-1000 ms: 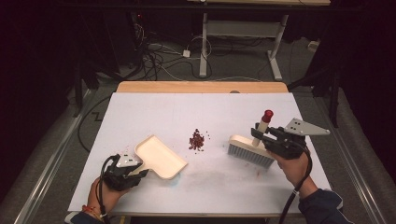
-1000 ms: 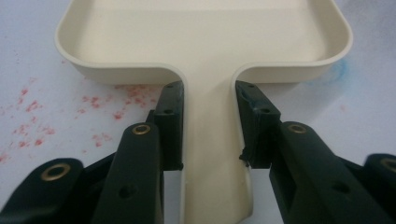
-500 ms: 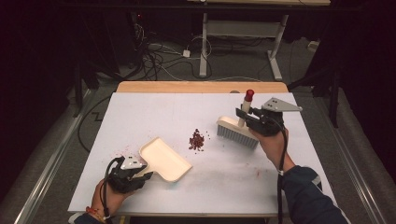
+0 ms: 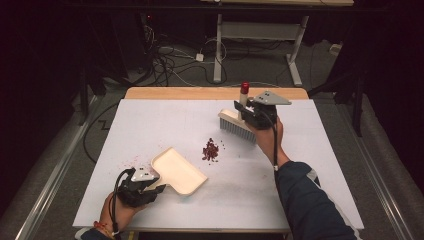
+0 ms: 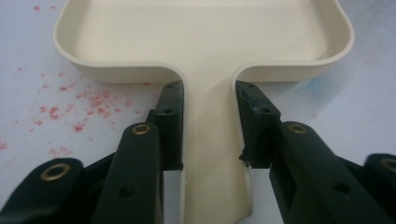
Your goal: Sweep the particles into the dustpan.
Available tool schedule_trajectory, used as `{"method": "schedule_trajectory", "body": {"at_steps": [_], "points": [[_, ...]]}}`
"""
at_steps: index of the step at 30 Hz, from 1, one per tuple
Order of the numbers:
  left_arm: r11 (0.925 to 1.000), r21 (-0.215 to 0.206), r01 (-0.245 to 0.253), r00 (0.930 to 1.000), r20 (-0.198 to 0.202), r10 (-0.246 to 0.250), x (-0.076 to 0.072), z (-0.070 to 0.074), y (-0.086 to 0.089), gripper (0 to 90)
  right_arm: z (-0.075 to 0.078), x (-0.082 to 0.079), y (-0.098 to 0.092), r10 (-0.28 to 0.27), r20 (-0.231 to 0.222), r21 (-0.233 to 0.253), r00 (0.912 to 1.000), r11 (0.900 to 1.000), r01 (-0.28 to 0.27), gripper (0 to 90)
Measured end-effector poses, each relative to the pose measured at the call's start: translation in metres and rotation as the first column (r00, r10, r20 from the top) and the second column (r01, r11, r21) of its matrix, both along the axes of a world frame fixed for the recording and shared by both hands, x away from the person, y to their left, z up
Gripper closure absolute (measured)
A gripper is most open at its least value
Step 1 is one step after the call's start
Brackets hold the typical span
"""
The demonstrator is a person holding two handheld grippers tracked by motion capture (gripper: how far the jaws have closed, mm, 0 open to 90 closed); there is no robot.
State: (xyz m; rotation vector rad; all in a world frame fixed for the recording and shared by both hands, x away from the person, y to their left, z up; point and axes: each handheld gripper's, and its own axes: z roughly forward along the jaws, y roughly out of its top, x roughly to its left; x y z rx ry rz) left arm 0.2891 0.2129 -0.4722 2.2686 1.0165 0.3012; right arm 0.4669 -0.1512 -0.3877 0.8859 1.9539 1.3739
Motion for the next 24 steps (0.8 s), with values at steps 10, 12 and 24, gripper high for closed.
{"method": "schedule_trajectory", "body": {"at_steps": [10,12,24], "points": [[0.9997,-0.020,-0.011,0.9999,-0.004,0.010,0.002,-0.001,-0.005,63.5,-0.013,-0.006,0.028,0.059,-0.002,-0.009,0.9983,0.998,-0.059,69.9],[0.9998,-0.018,-0.010,0.9999,-0.003,0.010,0.002,-0.001,-0.007,63.5,-0.014,-0.011,0.032,0.078,-0.001,-0.008,0.9969,0.997,-0.078,69.6],[1.0000,0.009,-0.002,1.0000,0.007,0.002,0.012,0.001,-0.021,63.4,-0.021,-0.038,0.046,0.160,-0.011,0.024,0.9870,0.987,-0.160,68.3]]}}
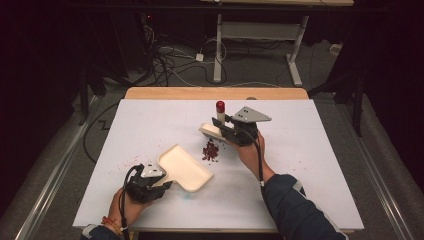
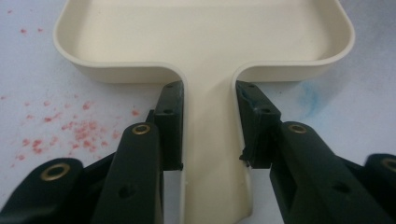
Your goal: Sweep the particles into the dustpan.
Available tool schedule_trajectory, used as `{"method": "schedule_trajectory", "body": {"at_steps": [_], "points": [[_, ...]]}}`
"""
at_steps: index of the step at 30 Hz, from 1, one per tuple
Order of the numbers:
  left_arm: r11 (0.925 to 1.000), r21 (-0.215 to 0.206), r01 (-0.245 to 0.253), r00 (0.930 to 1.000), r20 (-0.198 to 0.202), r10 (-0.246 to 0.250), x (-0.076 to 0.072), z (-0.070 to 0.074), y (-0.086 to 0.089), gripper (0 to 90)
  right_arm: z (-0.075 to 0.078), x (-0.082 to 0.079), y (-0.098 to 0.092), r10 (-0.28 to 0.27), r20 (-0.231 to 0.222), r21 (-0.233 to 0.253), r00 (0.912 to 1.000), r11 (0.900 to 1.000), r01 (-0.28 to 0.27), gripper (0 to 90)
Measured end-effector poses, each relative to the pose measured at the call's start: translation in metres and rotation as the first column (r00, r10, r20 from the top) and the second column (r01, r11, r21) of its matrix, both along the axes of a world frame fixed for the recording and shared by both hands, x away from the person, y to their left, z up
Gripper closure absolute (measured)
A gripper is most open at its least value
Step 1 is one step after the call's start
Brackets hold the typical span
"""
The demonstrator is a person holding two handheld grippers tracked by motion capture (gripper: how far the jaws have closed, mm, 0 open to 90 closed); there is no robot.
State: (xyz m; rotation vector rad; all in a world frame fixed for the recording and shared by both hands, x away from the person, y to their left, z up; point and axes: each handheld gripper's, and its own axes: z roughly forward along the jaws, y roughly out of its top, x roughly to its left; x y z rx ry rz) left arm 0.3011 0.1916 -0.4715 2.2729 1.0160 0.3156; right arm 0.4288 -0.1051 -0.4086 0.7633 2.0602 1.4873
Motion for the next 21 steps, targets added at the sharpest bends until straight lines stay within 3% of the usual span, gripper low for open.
{"method": "schedule_trajectory", "body": {"at_steps": [13,16,21], "points": [[0.9998,0.013,-0.012,0.9999,-0.004,0.012,0.008,-0.002,-0.018,63.3,0.000,-0.015,0.010,0.022,-0.029,0.008,0.9993,1.000,-0.021,67.5],[0.9996,0.018,-0.021,0.9997,-0.010,0.022,0.008,-0.005,-0.023,63.3,-0.001,-0.021,0.013,0.023,-0.047,0.030,0.9986,0.999,-0.022,66.1],[0.9992,0.029,-0.029,0.9995,-0.014,0.029,0.010,-0.006,-0.032,63.2,-0.002,-0.030,0.020,0.024,-0.034,-0.006,0.9991,1.000,-0.025,66.2]]}}
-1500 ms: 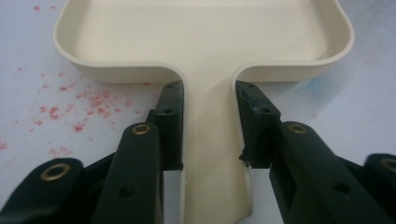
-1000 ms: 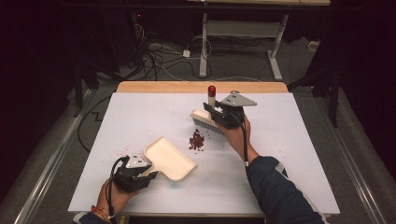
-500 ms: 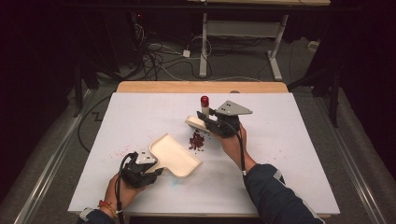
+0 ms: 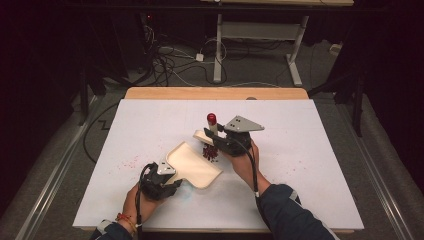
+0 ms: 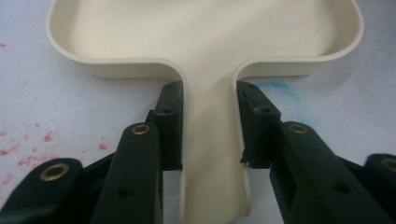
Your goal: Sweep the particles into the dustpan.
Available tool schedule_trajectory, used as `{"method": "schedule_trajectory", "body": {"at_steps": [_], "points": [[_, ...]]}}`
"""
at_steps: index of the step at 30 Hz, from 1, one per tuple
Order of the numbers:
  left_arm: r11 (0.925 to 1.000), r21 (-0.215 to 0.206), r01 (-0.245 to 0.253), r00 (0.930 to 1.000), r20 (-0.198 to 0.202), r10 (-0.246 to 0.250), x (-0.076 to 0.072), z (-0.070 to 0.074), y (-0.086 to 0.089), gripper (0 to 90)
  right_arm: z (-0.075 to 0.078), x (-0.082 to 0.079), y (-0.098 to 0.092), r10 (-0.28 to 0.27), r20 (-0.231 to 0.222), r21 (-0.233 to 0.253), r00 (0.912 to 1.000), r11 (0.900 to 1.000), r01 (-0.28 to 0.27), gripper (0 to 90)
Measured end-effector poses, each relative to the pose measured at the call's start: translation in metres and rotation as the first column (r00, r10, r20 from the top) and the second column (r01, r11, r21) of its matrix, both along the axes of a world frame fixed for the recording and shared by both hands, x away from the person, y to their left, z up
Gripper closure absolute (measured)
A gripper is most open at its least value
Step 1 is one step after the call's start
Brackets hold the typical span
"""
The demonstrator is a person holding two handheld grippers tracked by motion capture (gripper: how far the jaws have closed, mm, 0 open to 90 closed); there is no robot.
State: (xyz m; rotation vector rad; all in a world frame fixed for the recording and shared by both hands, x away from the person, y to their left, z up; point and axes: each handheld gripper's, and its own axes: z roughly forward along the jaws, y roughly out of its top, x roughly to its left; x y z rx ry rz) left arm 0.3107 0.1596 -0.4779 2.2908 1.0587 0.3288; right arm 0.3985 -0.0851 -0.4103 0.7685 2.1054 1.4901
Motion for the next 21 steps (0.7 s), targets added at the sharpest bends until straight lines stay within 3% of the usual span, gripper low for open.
{"method": "schedule_trajectory", "body": {"at_steps": [21], "points": [[0.9999,-0.006,-0.010,0.9998,-0.016,0.010,0.009,-0.002,-0.008,63.1,0.006,-0.031,0.016,0.077,-0.029,0.051,0.9966,0.996,-0.075,67.7]]}}
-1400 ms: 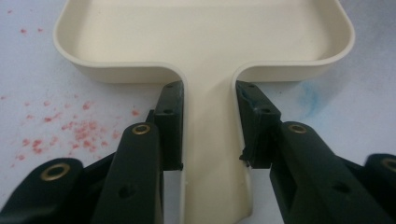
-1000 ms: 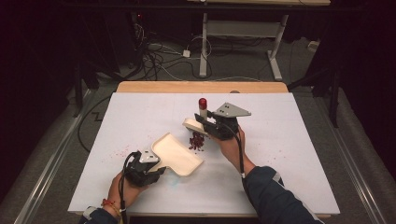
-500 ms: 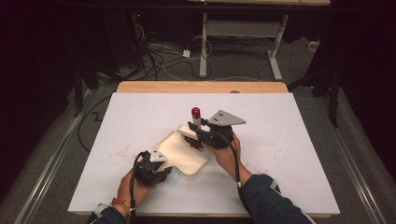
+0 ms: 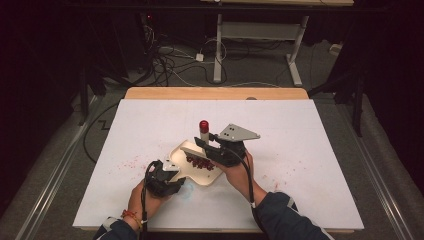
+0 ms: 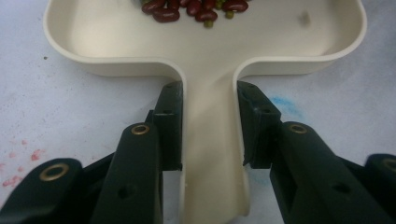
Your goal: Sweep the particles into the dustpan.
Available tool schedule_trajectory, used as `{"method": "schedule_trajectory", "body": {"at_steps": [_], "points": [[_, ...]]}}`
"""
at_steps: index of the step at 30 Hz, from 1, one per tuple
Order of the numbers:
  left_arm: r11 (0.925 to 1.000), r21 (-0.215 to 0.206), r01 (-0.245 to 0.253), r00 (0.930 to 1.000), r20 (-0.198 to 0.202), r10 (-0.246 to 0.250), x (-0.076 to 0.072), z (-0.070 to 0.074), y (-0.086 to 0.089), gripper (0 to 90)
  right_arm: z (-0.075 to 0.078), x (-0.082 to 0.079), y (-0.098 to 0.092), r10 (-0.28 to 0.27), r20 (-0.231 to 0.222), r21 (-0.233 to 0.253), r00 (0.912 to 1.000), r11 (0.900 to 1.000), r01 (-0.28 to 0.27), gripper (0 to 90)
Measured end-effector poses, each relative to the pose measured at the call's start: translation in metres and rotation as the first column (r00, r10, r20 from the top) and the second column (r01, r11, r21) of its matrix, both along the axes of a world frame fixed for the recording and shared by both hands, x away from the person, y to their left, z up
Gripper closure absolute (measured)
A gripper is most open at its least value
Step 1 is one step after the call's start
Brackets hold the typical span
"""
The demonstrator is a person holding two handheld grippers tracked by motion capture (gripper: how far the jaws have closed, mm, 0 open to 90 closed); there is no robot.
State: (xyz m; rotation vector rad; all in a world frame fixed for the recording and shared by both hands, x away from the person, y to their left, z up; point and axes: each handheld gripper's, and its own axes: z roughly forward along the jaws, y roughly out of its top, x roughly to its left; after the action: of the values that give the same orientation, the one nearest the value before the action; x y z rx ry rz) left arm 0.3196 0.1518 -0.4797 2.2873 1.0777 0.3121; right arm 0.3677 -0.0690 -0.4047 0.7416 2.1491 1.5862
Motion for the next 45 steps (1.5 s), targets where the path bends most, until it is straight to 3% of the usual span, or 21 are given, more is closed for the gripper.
{"method": "schedule_trajectory", "body": {"at_steps": [13,21,26,28,31,35,40,42,45], "points": [[0.9998,0.012,0.015,0.9999,-0.004,-0.015,0.001,-0.001,0.001,63.2,0.004,-0.008,0.003,0.025,-0.001,0.032,0.9997,0.999,-0.025,69.9],[0.9995,0.016,0.025,0.9997,-0.007,-0.025,0.000,-0.001,0.005,63.2,0.016,-0.011,-0.013,0.012,0.039,0.071,0.9992,0.997,-0.015,70.1],[0.9993,0.022,0.031,0.9995,-0.007,-0.031,-0.001,0.001,0.009,63.2,0.026,-0.009,-0.031,-0.007,0.039,0.102,0.9992,0.995,0.003,70.0],[0.9992,0.023,0.034,0.9993,-0.014,-0.034,-0.001,0.001,0.009,63.2,0.031,-0.009,-0.039,-0.026,0.058,0.104,0.9980,0.994,0.020,70.0],[0.9987,0.029,0.041,0.9989,-0.023,-0.040,-0.002,0.000,0.011,63.2,0.037,-0.007,-0.049,-0.066,0.090,0.100,0.9937,0.993,0.057,70.0],[0.9984,0.032,0.047,0.9984,-0.031,-0.046,-0.003,0.000,0.013,63.2,0.039,-0.002,-0.065,-0.121,0.097,0.092,0.9878,0.989,0.113,70.0],[0.9977,0.034,0.059,0.9977,-0.035,-0.058,-0.006,0.001,0.013,63.2,0.029,0.003,-0.083,-0.177,0.093,0.036,0.9797,0.984,0.175,70.1],[0.9970,0.038,0.067,0.9972,-0.034,-0.066,-0.008,0.002,0.011,63.2,0.024,0.004,-0.088,-0.210,0.111,-0.004,0.9714,0.977,0.212,69.9],[0.9965,0.037,0.075,0.9967,-0.033,-0.074,-0.011,0.002,0.008,63.2,0.017,0.005,-0.096,-0.230,0.087,-0.030,0.9692,0.972,0.234,70.0]]}}
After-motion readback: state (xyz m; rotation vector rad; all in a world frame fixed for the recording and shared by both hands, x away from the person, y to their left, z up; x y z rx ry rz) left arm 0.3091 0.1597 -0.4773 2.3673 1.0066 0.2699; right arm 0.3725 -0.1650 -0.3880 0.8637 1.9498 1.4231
